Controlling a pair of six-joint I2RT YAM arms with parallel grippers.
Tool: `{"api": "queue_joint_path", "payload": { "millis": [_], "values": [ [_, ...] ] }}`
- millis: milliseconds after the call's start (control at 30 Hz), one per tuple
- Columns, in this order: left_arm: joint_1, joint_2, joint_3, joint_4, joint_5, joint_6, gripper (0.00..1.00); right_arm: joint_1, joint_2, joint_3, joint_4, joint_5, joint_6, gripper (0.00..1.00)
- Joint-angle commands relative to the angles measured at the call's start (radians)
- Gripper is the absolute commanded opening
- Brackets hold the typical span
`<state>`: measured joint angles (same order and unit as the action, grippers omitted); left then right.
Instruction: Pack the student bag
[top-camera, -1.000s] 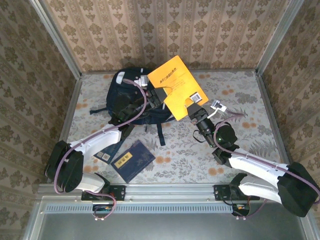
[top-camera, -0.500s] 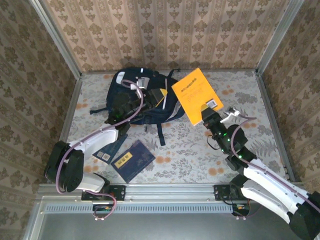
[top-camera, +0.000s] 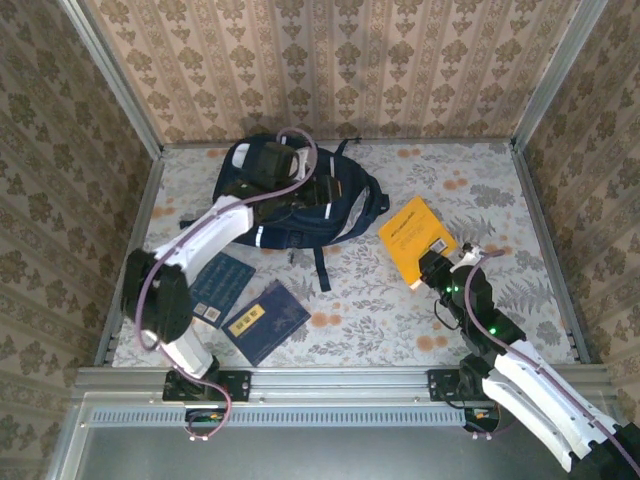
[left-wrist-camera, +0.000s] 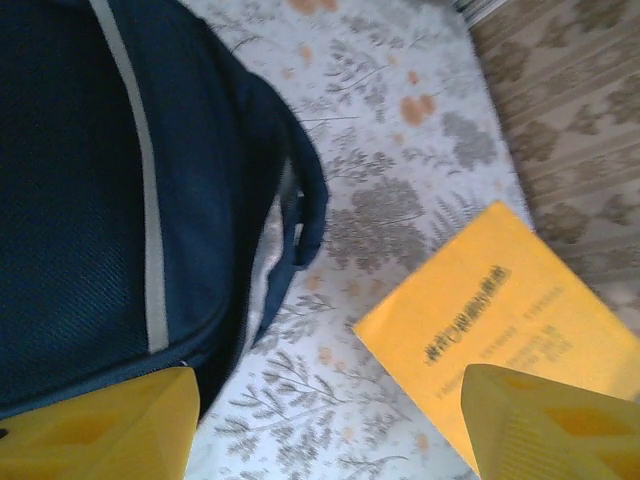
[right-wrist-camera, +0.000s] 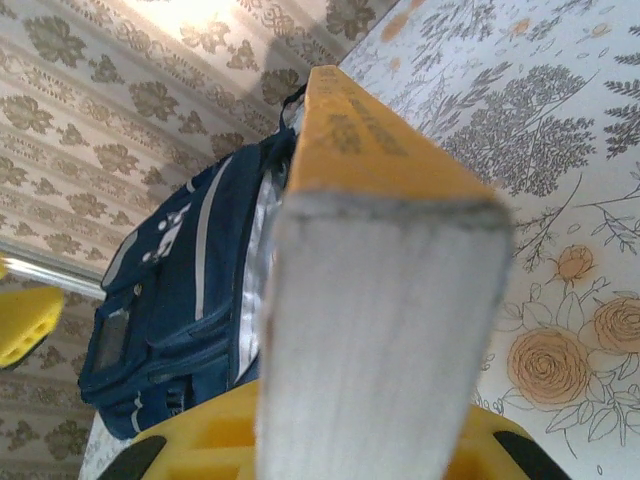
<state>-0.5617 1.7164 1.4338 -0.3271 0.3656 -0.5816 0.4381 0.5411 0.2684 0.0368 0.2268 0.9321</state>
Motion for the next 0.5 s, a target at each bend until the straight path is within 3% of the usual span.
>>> {"api": "queue_joint_path", "payload": {
  "millis": [0,233,467],
  "values": [
    [0.037,0.137,0.158,-0.136,-0.012,0.078,0.67,-0.006,-0.029,0.005,0.074,-0.061,-0.047,0.0],
    [0.072,0.431,0.502,-0.247,0.032,0.16,0.56,-0.007,-0.072,-0.02,0.047,-0.091,-0.035,0.0],
    [0.089,0.595,0.672,-0.276,0.095,0.161,0.52,-0.008,-0.142,-0.063,0.016,-0.103,-0.028,0.0]
  ]
}}
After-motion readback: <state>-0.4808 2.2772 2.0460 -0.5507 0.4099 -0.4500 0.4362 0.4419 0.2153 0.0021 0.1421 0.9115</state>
